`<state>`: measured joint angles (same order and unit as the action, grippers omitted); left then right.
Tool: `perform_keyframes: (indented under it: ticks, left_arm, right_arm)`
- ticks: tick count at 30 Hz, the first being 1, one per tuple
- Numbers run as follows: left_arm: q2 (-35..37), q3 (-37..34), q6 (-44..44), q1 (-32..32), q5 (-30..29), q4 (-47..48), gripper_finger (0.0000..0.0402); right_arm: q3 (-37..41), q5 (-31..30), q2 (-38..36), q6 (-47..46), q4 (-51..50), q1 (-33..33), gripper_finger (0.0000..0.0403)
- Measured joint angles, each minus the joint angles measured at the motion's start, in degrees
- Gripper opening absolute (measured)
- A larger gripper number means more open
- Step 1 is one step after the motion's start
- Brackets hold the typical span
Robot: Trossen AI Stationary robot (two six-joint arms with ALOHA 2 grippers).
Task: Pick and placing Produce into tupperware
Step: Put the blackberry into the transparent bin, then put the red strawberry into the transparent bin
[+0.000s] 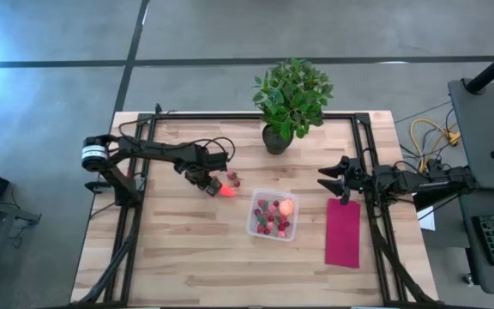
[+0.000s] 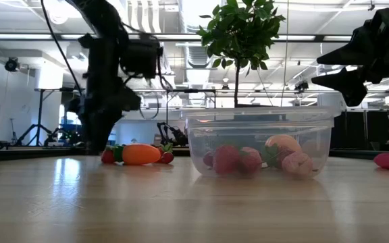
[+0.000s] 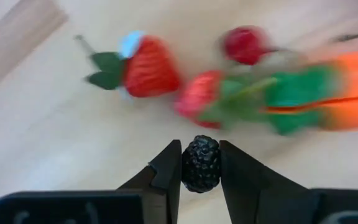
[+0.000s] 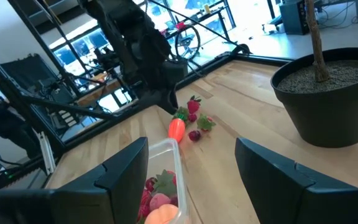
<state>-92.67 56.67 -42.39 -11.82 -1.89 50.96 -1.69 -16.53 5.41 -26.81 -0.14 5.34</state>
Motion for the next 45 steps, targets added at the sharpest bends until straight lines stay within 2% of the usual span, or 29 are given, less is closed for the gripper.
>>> perform_keyframes:
  ticks: [4,10,15,20,22,26,31,35,38,41,43,45]
  left_arm:
    - [2.8,5.4,1.3,1.9,2.4,-2.4,0.0072]
    - [4.4,14.4,8.7,4.9,5.2,-21.2,0.0072]
    - [-1.4,18.6,8.6,4.8,11.5,-32.2,0.0072]
    - [-10.2,23.1,8.6,7.0,21.0,-32.8,0.0073]
    - [-13.4,24.5,8.7,8.7,21.4,-32.2,0.0079]
    - [-16.3,26.2,8.9,11.7,17.1,-31.1,0.0108]
    - [-15.5,26.3,8.9,13.1,12.0,-26.5,0.0165]
    - [-11.5,26.3,10.3,13.5,2.6,-17.6,0.0207]
    - [-7.6,26.3,9.8,13.6,-7.1,-6.9,0.0222]
    - [-3.8,26.1,1.5,12.7,-15.4,7.2,0.0225]
    - [-1.1,24.6,-5.4,10.4,-16.2,14.3,0.0226]
    - [1.3,21.6,-10.2,7.7,-16.6,17.0,0.0226]
  right_arm:
    - [0.0,0.0,0.0,0.0,0.0,0.0,0.0233]
    - [0.0,0.0,0.0,0.0,0.0,0.0,0.0233]
    - [0.0,0.0,0.0,0.0,0.0,0.0,0.0233]
    - [0.0,0.0,0.0,0.0,0.0,0.0,0.0233]
    - [0.0,0.0,0.0,0.0,0.0,0.0,0.0233]
    - [0.0,0.0,-0.1,0.0,0.0,0.0,0.0233]
    - [0.0,0.0,0.0,0.0,0.0,0.0,0.0233]
    - [0.0,0.0,0.0,0.0,0.0,0.0,0.0233]
    - [0.0,0.0,-0.1,0.0,0.0,0.0,0.0233]
    - [0.0,0.0,0.0,0.0,0.0,0.0,0.0233]
    - [0.0,0.0,0.0,0.0,0.0,0.0,0.0233]
    - [0.0,0.0,0.0,0.0,0.0,0.0,0.0233]
